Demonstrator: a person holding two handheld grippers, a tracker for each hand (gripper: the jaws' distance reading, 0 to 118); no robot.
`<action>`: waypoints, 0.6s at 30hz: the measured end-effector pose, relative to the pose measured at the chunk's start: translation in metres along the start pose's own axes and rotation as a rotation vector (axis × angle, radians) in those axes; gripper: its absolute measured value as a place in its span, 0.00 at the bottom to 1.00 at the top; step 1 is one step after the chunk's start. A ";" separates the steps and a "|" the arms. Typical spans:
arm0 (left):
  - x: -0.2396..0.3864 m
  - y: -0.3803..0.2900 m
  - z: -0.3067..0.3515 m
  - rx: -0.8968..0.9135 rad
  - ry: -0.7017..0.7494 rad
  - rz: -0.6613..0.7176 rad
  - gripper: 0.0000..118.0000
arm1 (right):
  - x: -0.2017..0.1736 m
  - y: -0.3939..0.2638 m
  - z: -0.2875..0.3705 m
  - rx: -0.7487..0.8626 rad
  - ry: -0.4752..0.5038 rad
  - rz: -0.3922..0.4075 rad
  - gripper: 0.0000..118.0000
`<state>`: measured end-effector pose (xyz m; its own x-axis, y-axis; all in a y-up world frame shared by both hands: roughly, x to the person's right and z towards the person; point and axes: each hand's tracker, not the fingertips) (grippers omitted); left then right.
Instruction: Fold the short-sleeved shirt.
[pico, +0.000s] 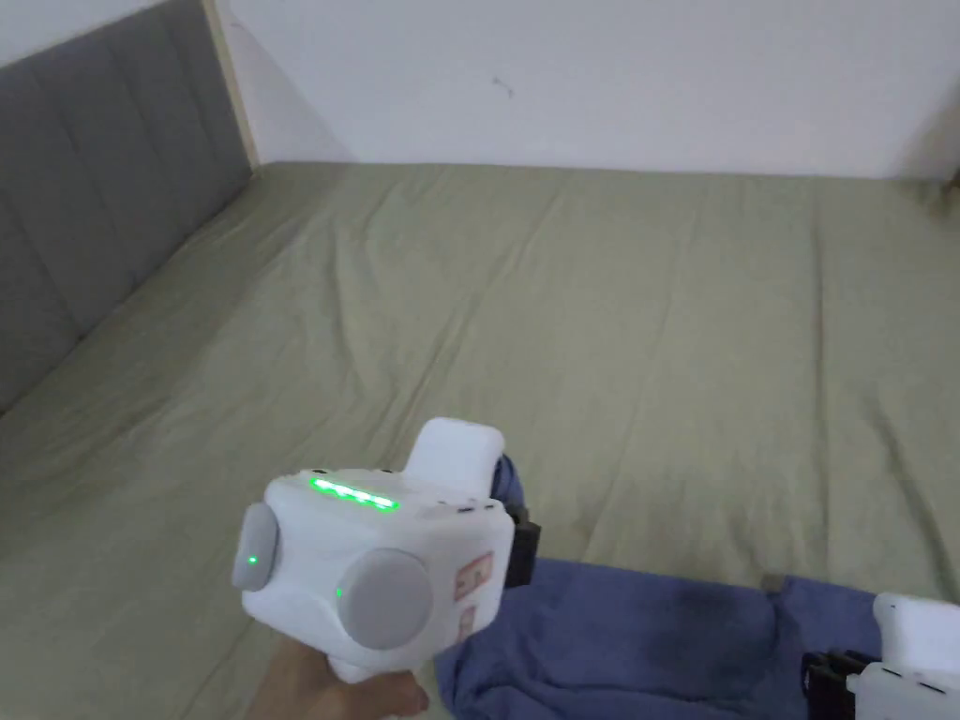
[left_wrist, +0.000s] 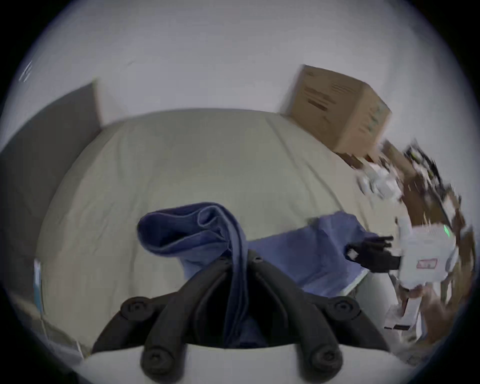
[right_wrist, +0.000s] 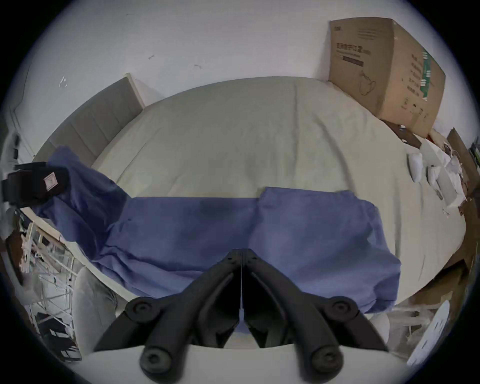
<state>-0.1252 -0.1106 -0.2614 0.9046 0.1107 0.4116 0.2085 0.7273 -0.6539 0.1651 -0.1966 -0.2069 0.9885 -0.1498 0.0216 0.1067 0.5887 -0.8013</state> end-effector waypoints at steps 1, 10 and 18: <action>0.016 -0.002 -0.009 -0.004 -0.025 -0.048 0.06 | 0.007 -0.001 0.001 0.004 -0.013 -0.017 0.00; 0.121 -0.045 -0.119 -0.194 -0.224 -0.154 0.72 | 0.070 -0.017 0.014 -0.005 -0.074 -0.211 0.00; 0.061 -0.049 -0.108 -0.201 -0.289 0.125 0.67 | 0.082 -0.024 0.021 0.003 -0.079 -0.270 0.00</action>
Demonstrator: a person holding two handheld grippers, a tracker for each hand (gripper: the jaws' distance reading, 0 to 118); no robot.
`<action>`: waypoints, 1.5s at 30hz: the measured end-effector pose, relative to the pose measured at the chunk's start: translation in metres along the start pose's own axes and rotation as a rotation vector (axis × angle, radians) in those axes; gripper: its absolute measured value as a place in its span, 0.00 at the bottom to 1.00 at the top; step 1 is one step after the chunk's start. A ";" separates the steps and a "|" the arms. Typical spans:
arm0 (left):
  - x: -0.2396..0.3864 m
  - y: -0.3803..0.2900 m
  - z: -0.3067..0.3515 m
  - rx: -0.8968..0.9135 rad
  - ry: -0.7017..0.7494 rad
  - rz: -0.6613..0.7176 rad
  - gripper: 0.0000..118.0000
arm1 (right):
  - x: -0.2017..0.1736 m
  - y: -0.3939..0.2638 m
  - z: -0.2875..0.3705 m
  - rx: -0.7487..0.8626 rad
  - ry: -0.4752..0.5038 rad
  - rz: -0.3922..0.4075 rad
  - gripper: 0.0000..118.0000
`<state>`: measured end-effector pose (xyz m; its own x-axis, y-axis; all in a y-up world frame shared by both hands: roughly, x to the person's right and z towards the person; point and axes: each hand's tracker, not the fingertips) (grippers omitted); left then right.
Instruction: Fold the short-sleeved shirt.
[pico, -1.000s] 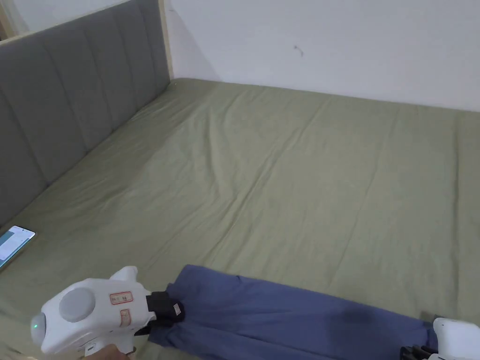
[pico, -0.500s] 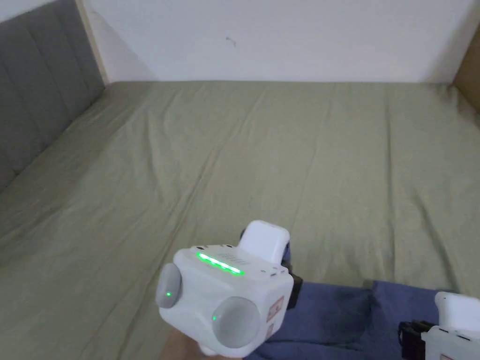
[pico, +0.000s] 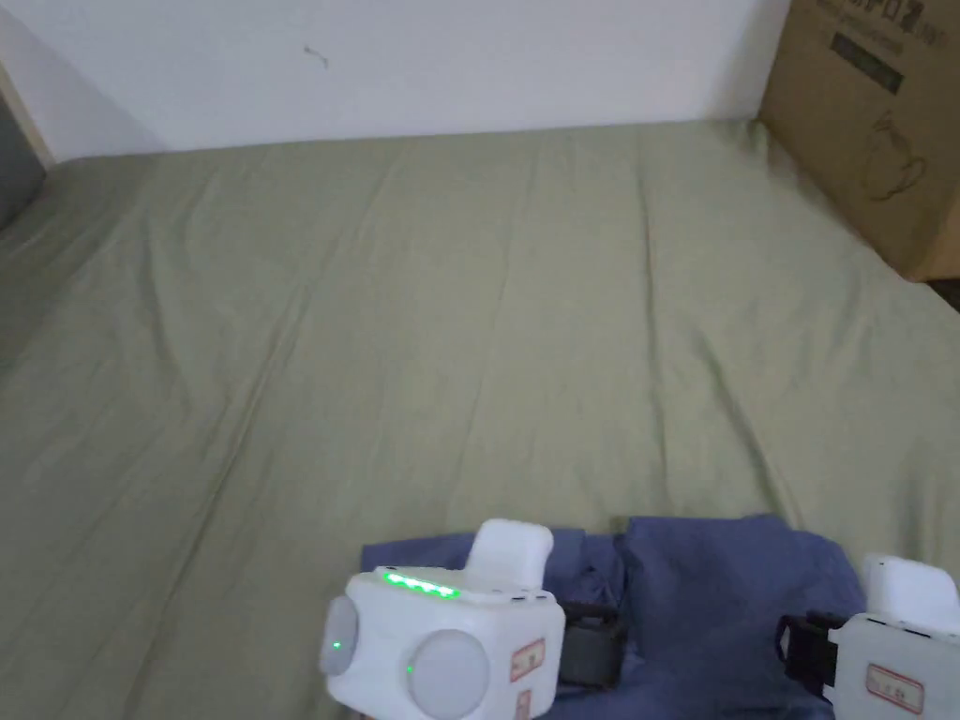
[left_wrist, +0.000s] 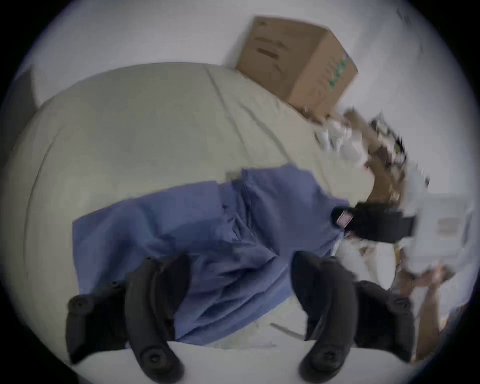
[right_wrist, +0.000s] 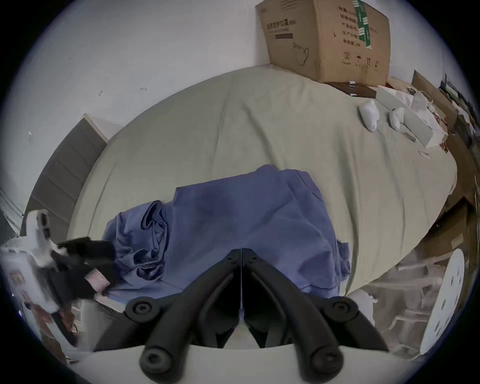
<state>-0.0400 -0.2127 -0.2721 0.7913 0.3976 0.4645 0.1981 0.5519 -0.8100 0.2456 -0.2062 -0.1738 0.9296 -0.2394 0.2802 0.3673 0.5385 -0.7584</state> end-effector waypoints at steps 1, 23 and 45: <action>-0.011 0.003 0.014 0.044 -0.022 0.057 0.43 | -0.001 0.000 -0.001 0.001 0.001 0.002 0.00; 0.023 -0.020 -0.053 -0.102 -0.067 0.079 0.01 | 0.005 -0.005 -0.001 -0.007 0.025 -0.023 0.00; -0.157 -0.064 0.072 0.104 -0.093 0.512 0.10 | -0.030 -0.002 0.002 -0.007 0.066 0.033 0.00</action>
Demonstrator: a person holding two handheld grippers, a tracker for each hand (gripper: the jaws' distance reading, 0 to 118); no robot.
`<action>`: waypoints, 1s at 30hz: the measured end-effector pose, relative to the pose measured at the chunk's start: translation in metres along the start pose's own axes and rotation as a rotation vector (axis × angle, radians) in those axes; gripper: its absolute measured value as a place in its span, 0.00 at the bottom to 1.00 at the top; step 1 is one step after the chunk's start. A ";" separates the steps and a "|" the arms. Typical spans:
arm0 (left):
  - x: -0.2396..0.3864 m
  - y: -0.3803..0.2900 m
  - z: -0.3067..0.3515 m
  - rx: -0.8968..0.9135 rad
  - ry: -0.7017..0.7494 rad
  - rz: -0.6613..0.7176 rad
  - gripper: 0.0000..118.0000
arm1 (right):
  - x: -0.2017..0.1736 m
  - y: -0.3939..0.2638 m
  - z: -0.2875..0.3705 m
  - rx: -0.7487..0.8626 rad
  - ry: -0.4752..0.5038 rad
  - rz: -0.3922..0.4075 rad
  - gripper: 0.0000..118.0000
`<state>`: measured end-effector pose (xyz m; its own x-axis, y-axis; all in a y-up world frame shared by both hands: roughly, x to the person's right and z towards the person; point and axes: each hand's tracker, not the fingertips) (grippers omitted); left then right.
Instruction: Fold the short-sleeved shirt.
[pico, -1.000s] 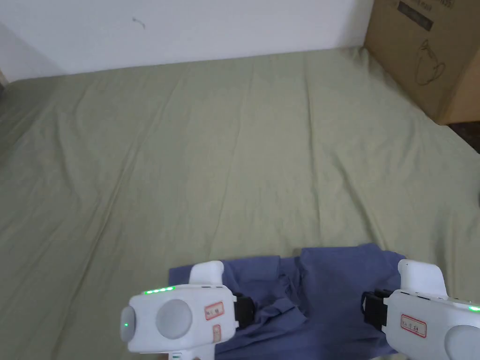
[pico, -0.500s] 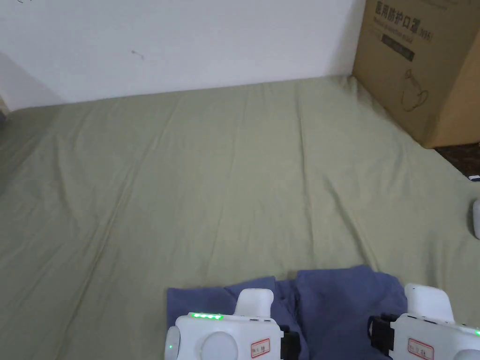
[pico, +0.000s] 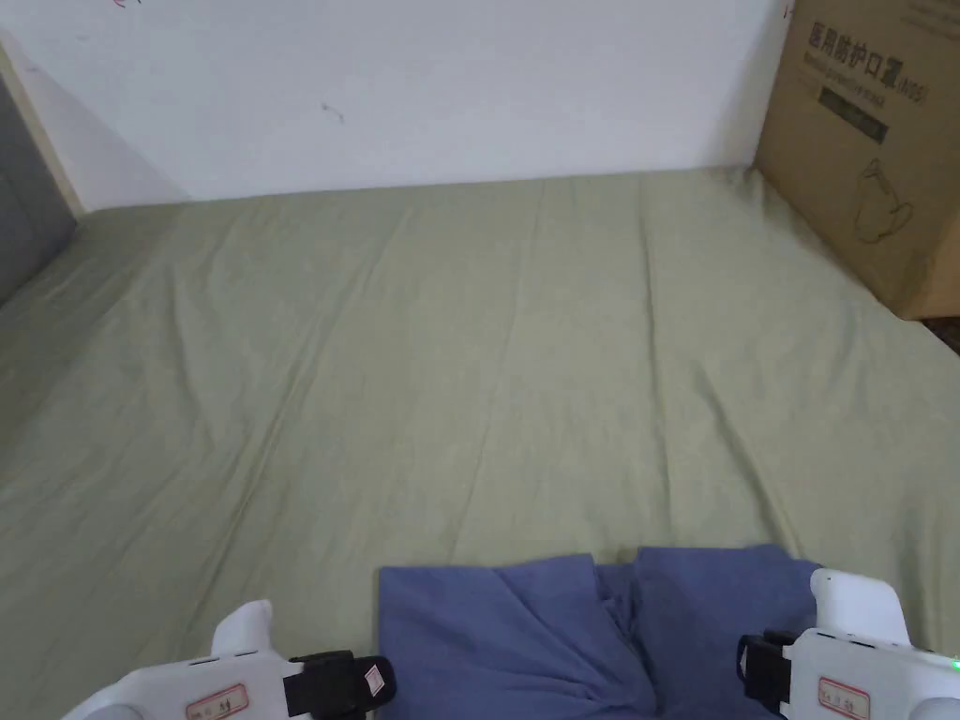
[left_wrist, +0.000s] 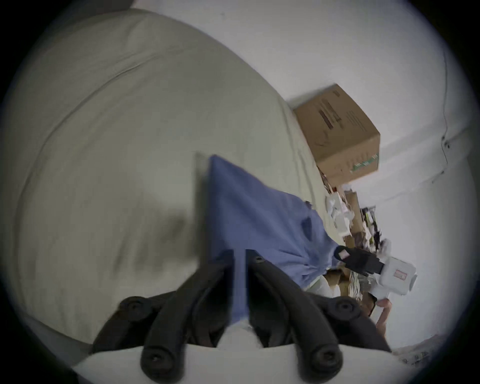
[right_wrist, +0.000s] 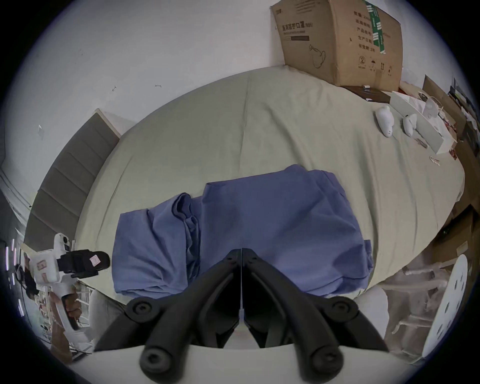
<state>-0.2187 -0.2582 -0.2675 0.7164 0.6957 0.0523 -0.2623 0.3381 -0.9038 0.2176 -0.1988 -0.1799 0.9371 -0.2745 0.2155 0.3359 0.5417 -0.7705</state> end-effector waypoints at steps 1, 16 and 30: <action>-0.005 0.001 -0.003 -0.010 0.003 0.010 0.16 | -0.003 0.001 -0.001 -0.005 0.002 0.007 0.00; -0.050 0.017 -0.053 -0.096 -0.314 0.379 0.07 | -0.023 0.010 0.004 -0.036 0.116 -0.005 0.00; -0.094 0.070 0.057 -0.028 -0.090 0.187 0.07 | -0.044 0.016 -0.002 -0.043 0.129 0.015 0.00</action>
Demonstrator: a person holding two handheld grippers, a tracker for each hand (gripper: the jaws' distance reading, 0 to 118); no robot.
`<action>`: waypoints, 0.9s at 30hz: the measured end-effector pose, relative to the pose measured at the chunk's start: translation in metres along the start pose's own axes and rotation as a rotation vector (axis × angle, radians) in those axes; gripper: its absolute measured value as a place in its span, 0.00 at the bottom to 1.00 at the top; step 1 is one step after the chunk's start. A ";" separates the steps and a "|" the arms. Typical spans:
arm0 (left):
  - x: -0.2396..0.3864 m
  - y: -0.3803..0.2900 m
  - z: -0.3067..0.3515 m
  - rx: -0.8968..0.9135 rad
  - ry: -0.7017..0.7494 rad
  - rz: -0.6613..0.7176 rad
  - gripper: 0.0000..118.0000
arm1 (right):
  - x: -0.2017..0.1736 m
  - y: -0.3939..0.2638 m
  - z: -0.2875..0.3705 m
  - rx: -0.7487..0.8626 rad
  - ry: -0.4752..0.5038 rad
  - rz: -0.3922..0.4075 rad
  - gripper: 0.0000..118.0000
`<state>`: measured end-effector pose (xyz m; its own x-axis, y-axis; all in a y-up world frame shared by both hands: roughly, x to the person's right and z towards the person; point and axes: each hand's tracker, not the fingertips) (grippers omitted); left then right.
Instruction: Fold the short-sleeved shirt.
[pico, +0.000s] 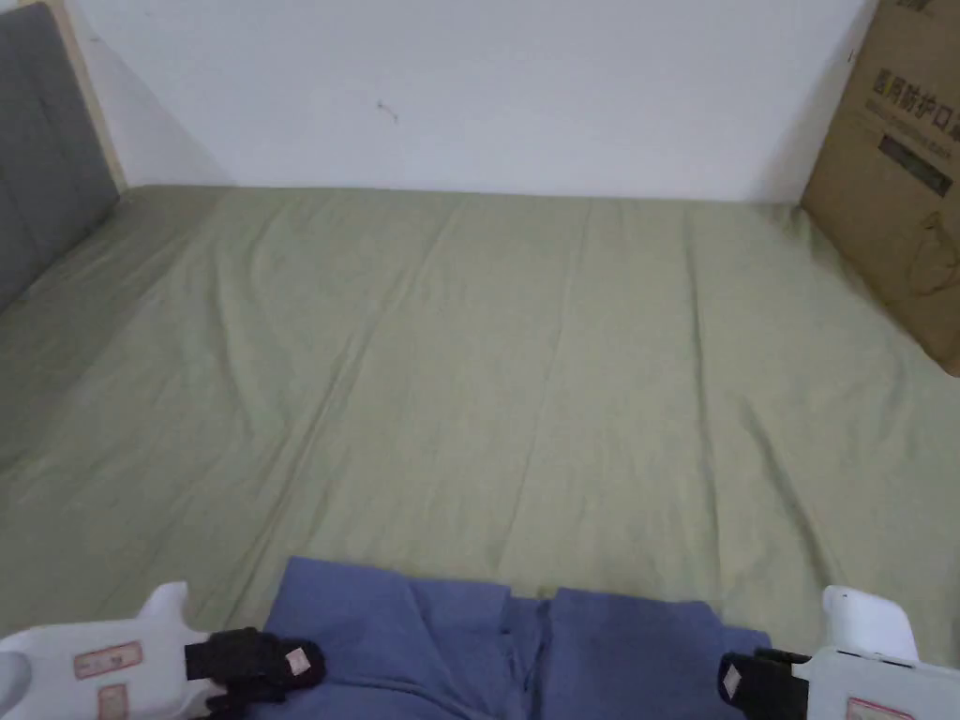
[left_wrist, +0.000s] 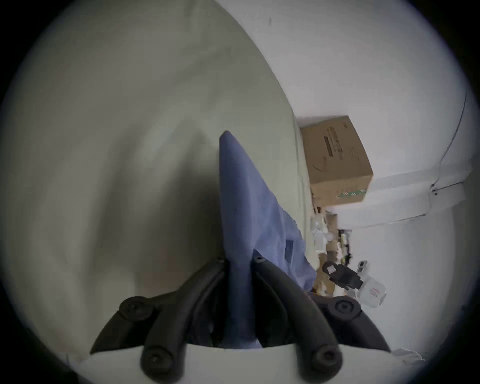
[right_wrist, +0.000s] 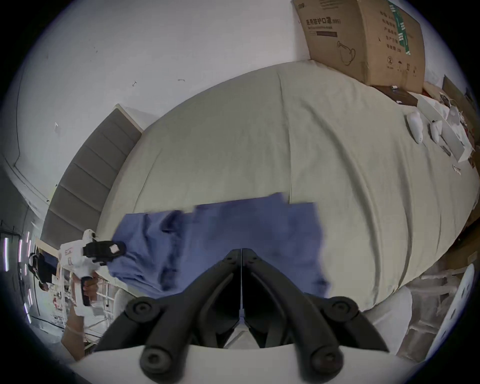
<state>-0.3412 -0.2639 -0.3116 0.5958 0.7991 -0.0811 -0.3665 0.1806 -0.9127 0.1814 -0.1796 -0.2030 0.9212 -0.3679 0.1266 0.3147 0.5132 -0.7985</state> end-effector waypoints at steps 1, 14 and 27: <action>-0.008 0.010 0.019 0.027 0.033 -0.005 0.07 | 0.000 -0.001 -0.002 -0.009 -0.009 0.001 0.00; 0.057 0.007 0.061 0.111 0.239 -0.110 0.07 | -0.001 -0.012 -0.006 -0.030 -0.017 0.005 0.00; 0.235 -0.054 -0.078 -0.123 0.040 -0.456 0.09 | 0.035 -0.015 0.008 0.005 -0.003 -0.068 0.00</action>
<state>-0.1252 -0.1305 -0.3125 0.7044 0.6307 0.3256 0.0248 0.4366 -0.8993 0.2112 -0.1940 -0.1812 0.8984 -0.3997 0.1818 0.3774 0.4912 -0.7850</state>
